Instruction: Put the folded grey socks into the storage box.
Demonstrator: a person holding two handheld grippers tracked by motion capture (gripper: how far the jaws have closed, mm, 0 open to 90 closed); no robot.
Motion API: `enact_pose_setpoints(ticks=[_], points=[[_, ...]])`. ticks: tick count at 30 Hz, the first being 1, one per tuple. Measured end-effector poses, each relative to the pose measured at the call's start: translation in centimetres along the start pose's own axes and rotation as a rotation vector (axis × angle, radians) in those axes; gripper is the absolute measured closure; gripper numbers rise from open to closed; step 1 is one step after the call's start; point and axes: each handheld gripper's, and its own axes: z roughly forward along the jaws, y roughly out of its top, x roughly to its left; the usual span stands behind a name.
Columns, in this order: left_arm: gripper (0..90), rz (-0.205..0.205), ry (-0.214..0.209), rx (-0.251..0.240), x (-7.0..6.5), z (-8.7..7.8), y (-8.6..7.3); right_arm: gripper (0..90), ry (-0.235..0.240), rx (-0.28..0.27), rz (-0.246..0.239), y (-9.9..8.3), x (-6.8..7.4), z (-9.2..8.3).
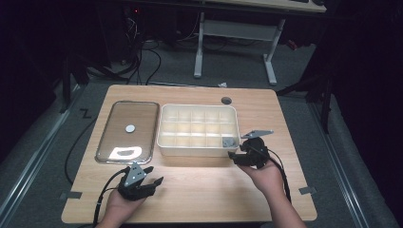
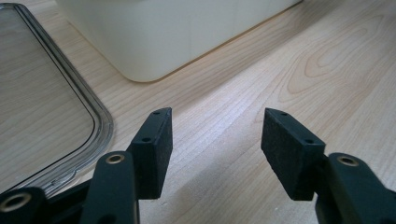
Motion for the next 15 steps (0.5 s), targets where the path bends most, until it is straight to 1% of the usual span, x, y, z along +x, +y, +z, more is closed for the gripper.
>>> enact_pose_setpoints(ticks=[2, 7, 9, 15], points=[[43.9, 0.003, 0.000, 0.000, -0.1, 0.0, 0.0, 43.4, -0.002, -0.020, -0.003, -0.9, 0.2, 0.0], [43.9, 0.009, -0.001, 0.002, -0.4, 0.0, 0.1, 42.5, -0.017, -0.042, -0.017, -3.0, 0.9, 0.1], [43.9, 0.013, 0.000, 0.005, -0.5, 0.0, 0.1, 42.2, -0.025, -0.051, -0.022, -3.9, 1.2, 0.4], [43.9, 0.013, -0.004, 0.006, -0.7, 0.0, 0.1, 40.7, -0.017, -0.076, -0.024, -6.2, 2.0, 1.5]])
